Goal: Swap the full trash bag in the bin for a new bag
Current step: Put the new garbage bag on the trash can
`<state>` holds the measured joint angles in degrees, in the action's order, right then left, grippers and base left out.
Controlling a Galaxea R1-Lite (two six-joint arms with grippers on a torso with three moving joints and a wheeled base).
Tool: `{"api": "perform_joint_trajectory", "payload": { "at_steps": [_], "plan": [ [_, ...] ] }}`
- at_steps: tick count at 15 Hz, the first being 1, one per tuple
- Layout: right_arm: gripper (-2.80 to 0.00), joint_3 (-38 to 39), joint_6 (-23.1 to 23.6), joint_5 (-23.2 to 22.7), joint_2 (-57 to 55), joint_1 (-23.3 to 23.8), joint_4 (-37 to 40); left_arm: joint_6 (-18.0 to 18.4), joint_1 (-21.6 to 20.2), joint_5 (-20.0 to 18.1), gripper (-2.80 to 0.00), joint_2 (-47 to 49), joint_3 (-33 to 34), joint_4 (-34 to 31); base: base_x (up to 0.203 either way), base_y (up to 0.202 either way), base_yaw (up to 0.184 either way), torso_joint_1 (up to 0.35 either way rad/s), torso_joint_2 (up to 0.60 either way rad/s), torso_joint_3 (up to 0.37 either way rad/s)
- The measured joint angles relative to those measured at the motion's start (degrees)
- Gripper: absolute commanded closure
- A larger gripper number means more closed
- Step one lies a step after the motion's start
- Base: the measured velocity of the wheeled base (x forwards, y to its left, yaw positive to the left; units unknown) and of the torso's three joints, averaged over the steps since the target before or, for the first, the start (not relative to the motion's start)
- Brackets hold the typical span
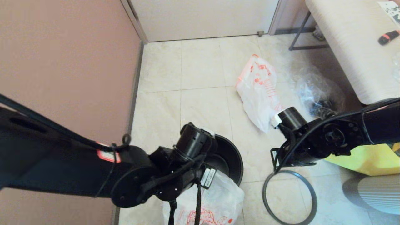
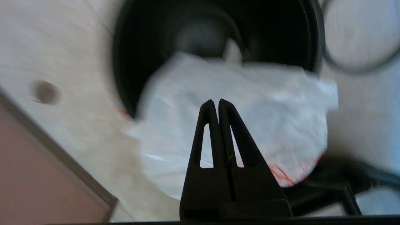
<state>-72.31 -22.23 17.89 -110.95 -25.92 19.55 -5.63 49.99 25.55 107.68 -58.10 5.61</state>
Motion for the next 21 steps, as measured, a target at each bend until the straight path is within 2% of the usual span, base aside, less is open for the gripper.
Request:
{"api": "perform_joint_trajectory", "payload": {
  "at_steps": [3, 5, 8, 11, 16, 19, 21],
  "plan": [
    [0.00, 1.67, 0.04, -1.72, 1.66, 5.78, -3.62, -1.22, 1.52, -1.61, 0.00, 6.29, -0.37, -3.59, 0.000, 0.000, 0.000, 0.000, 0.00, 0.000],
    [0.00, 1.91, 0.03, -3.15, 2.07, 7.63, -4.37, -2.20, 1.22, -1.80, 0.00, 10.58, -1.48, -3.83, 0.000, 0.000, 0.000, 0.000, 0.00, 0.000],
    [0.00, 2.00, 0.19, -4.60, 3.19, 9.04, -4.48, -2.32, -1.55, -1.16, 0.00, 17.77, -4.21, 0.87, 0.000, 0.000, 0.000, 0.000, 0.00, 0.000],
    [0.00, 2.02, 0.92, -6.14, 4.68, 10.67, -4.51, -0.18, -4.42, -0.83, 0.00, 24.35, -10.81, 8.03, 0.000, 0.000, 0.000, 0.000, 0.00, 0.000],
    [0.00, 2.36, 1.75, -9.18, 6.82, 12.28, -4.51, 1.70, -7.45, -0.64, 0.00, 33.53, -23.53, 9.07, 0.000, 0.000, 0.000, 0.000, 0.00, 0.000],
    [0.00, 2.52, 1.92, -10.02, 7.37, 14.36, -4.95, 2.09, -9.31, -0.56, 0.00, 38.56, -26.98, 8.82, 0.000, 0.000, 0.000, 0.000, 0.00, 0.000],
    [0.00, 2.52, 2.85, -11.08, 7.71, 15.44, -6.70, 3.96, -10.86, -0.32, 0.00, 41.25, -28.85, 8.98, 0.000, 0.000, 0.000, 0.000, 0.00, 0.000]
  ]
}}
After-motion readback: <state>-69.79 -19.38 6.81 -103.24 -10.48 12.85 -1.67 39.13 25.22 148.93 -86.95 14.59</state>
